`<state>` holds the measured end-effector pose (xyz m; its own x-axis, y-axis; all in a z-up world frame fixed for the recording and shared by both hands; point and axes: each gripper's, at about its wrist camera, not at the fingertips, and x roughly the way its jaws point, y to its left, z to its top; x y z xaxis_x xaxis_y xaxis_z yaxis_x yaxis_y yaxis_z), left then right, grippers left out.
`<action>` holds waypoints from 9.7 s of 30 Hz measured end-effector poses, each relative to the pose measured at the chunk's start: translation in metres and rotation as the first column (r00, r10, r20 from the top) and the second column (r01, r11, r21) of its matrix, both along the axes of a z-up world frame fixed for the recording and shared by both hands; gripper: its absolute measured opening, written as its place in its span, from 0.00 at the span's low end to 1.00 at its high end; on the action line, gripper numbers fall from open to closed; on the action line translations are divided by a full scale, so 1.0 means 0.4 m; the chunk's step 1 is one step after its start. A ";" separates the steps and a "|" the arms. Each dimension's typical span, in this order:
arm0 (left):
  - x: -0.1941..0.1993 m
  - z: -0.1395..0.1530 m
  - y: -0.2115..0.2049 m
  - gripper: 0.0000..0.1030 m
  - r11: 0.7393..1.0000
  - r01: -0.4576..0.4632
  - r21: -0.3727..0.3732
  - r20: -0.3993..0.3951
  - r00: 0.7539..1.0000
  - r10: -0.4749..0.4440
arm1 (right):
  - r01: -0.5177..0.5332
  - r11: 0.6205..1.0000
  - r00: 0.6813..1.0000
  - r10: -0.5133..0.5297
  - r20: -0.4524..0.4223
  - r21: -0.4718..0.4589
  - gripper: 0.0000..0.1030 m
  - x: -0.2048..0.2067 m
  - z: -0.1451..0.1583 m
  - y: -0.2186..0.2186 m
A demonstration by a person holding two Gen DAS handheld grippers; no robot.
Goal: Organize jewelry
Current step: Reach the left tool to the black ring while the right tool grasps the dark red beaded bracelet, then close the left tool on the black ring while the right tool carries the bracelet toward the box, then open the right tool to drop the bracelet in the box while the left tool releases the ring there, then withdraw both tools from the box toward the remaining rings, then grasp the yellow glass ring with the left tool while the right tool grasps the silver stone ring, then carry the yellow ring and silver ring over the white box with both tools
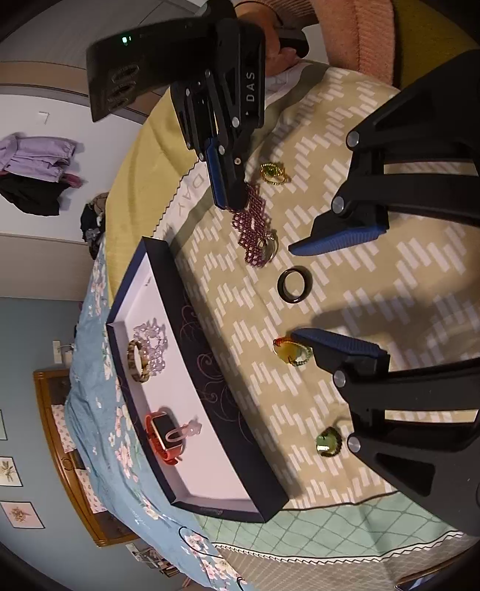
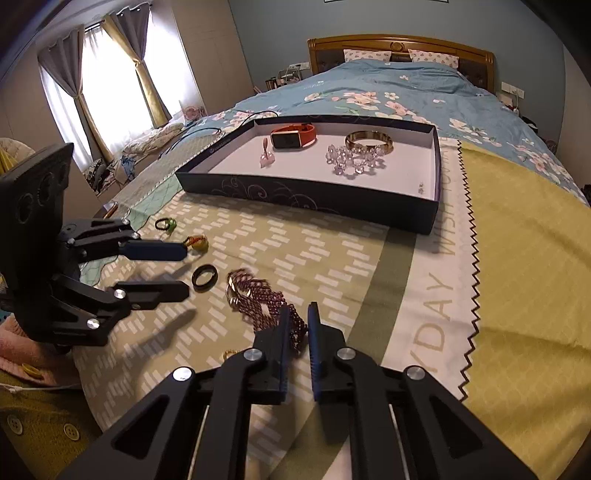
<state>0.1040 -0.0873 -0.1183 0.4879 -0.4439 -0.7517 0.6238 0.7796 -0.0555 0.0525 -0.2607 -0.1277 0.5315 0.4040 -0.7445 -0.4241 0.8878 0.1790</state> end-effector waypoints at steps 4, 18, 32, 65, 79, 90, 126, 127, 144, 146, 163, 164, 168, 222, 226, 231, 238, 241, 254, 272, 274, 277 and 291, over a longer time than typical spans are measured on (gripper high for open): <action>0.020 -0.008 -0.006 0.35 1.000 -0.006 -0.008 -0.030 1.000 0.005 | 0.005 1.000 1.000 -0.005 0.020 0.020 0.02 0.004 0.014 -0.002; 0.032 -0.014 -0.012 0.21 1.000 -0.026 0.007 -0.036 0.999 0.026 | 0.000 0.999 0.997 -0.003 0.074 0.043 0.02 0.013 0.049 0.014; 0.026 0.002 -0.005 0.21 0.998 -0.062 0.009 -0.012 0.998 0.062 | 0.003 0.999 0.994 -0.007 0.109 0.043 0.02 0.026 0.072 0.022; 0.081 0.123 0.066 0.21 0.982 -0.175 -0.072 0.106 0.978 0.182 | -0.008 0.998 0.978 -0.005 0.206 0.065 0.02 0.104 0.162 0.036; 0.176 0.150 0.081 0.21 0.970 -0.229 -0.083 0.120 0.964 0.238 | 0.009 0.997 0.975 -0.026 0.221 0.078 0.02 0.196 0.184 0.032; 0.232 0.134 0.085 0.21 0.966 -0.250 -0.067 0.110 0.960 0.256 | 0.009 0.997 0.978 -0.025 0.209 0.075 0.02 0.250 0.178 0.044; 0.352 0.050 0.067 0.21 0.963 -0.269 0.005 0.024 0.963 0.269 | 0.039 0.996 0.994 -0.046 0.096 0.078 0.02 0.395 0.092 0.052; 0.358 0.046 0.067 0.21 0.962 -0.271 0.009 0.020 0.962 0.271 | 0.043 0.996 0.995 -0.050 0.091 0.079 0.02 0.402 0.089 0.051; 0.426 0.001 0.062 0.24 0.957 -0.290 0.015 -0.046 0.956 0.290 | 0.123 0.990 0.991 -0.127 0.047 0.068 0.10 0.452 0.054 0.024; 0.421 0.008 0.069 0.27 0.954 -0.299 0.004 -0.043 0.953 0.299 | 0.129 0.989 0.990 -0.133 0.056 0.072 0.15 0.443 0.062 0.020; 0.190 0.112 0.147 0.38 0.964 -0.259 -0.067 0.086 0.961 0.264 | -0.028 0.998 0.995 0.022 0.094 0.061 0.34 0.191 0.105 0.034; 0.180 0.107 0.147 0.38 0.964 -0.256 -0.067 0.085 0.961 0.262 | -0.030 0.998 0.996 0.025 0.083 0.055 0.34 0.176 0.095 0.033; 0.129 0.096 0.158 0.38 0.966 -0.248 -0.067 0.081 0.964 0.253 | -0.038 0.998 0.999 0.036 0.037 0.049 0.34 0.128 0.058 0.028; 0.092 -0.007 0.055 0.29 0.992 -0.122 -0.023 -0.077 0.990 0.120 | 0.004 0.998 0.999 -0.002 0.033 -0.067 0.15 0.019 -0.005 0.095; 0.094 -0.008 0.057 0.17 0.991 -0.134 -0.015 -0.075 0.988 0.132 | 0.004 0.998 0.999 -0.002 0.033 -0.061 0.14 0.019 -0.004 0.092; 0.093 -0.007 0.061 0.16 0.990 -0.143 -0.020 -0.073 0.987 0.141 | 0.012 0.999 0.999 -0.010 0.034 -0.051 0.14 0.020 -0.001 0.085; 0.089 0.001 0.068 0.16 0.988 -0.150 -0.038 -0.062 0.987 0.147 | 0.024 0.999 0.998 -0.022 0.051 -0.036 0.14 0.019 0.012 0.073; 0.085 0.011 0.071 0.16 0.987 -0.153 -0.048 -0.053 0.987 0.150 | 0.028 0.999 0.997 -0.026 0.068 -0.027 0.14 0.020 0.023 0.071; 0.086 0.062 0.091 0.16 0.977 -0.190 -0.101 -0.010 0.982 0.190 | 0.054 0.998 0.989 -0.057 0.137 0.028 0.14 0.044 0.071 0.055; 0.105 0.115 0.088 0.16 0.969 -0.212 -0.127 0.052 0.974 0.220 | 0.038 0.998 0.980 -0.049 0.195 0.059 0.14 0.087 0.109 0.066; 0.105 0.119 0.088 0.16 0.968 -0.214 -0.129 0.057 0.973 0.223 | 0.037 0.998 0.979 -0.048 0.199 0.060 0.14 0.091 0.111 0.067; 0.107 0.124 0.089 0.16 0.968 -0.215 -0.132 0.063 0.972 0.225 | 0.037 0.997 0.978 -0.049 0.203 0.067 0.14 0.095 0.114 0.064; 0.131 0.145 0.097 0.16 0.959 -0.245 -0.139 0.091 0.962 0.259 | 0.036 0.996 0.974 -0.052 0.218 0.077 0.14 0.128 0.129 0.064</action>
<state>0.1564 -0.0486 -0.0601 0.6706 -0.3835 -0.6350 0.4157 0.9032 -0.1066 0.1036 -0.2350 -0.0760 0.6975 0.4250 -0.5769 -0.4209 0.8946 0.1502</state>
